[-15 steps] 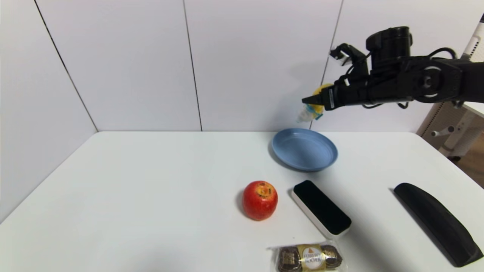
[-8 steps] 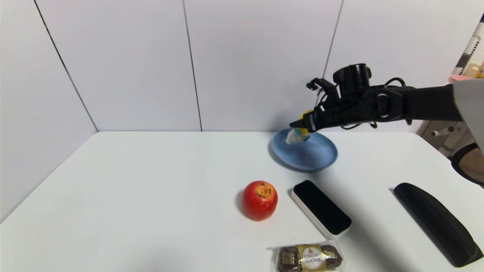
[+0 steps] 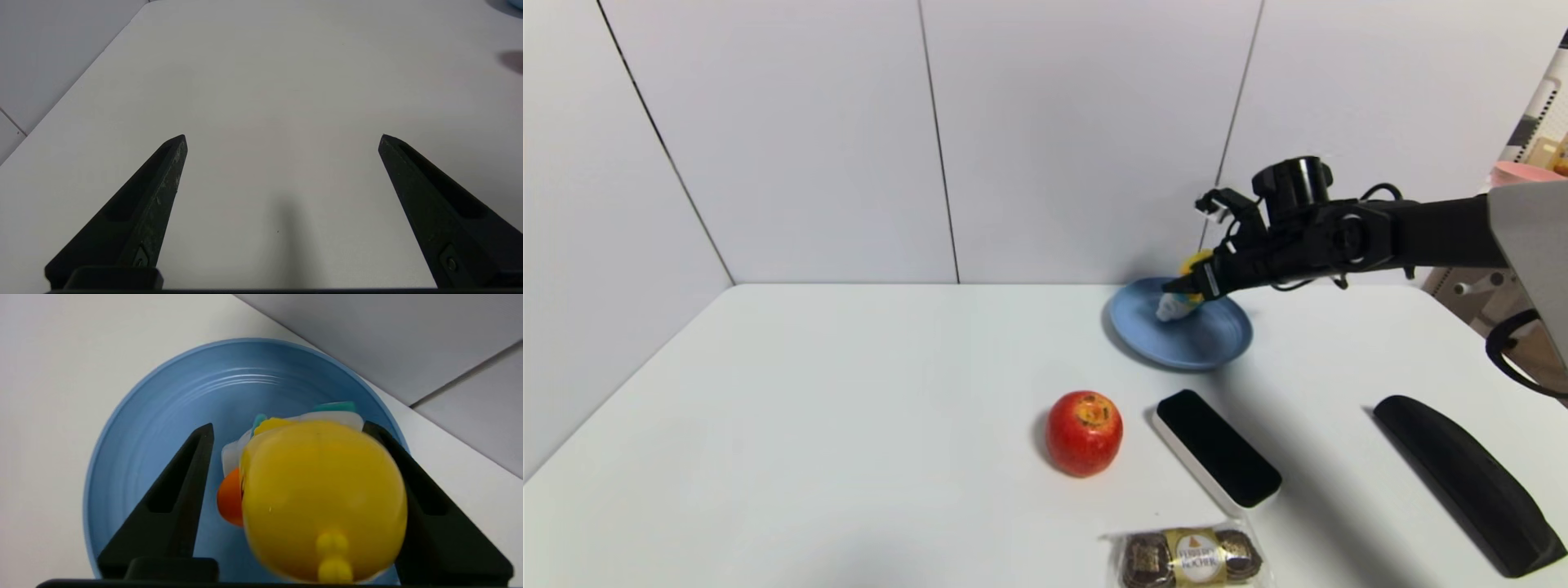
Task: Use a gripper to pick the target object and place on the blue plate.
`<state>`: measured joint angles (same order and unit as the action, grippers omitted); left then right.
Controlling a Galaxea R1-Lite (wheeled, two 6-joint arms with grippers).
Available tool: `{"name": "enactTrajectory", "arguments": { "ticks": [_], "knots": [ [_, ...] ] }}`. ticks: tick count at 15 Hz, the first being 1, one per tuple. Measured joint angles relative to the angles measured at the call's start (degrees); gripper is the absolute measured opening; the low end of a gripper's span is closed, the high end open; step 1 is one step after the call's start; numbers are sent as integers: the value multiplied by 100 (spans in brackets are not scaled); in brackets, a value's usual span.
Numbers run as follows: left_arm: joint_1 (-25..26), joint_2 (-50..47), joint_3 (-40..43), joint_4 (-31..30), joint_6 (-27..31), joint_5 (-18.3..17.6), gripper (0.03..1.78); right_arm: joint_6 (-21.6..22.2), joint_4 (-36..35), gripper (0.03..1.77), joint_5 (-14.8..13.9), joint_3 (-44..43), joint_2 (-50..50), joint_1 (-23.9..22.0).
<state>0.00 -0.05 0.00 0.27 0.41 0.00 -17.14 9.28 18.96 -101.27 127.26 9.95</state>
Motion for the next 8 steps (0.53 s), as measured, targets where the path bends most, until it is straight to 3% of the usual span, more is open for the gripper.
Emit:
{"name": "enactTrajectory", "arguments": {
  "ticks": [5, 8],
  "knots": [
    [0, 0, 0, 0, 2, 0, 169, 35, 9, 148, 15, 173, -356, -20],
    [0, 0, 0, 0, 5, 0, 169, 282, 50, 156, 15, 364, -973, 24]
  ]
}}
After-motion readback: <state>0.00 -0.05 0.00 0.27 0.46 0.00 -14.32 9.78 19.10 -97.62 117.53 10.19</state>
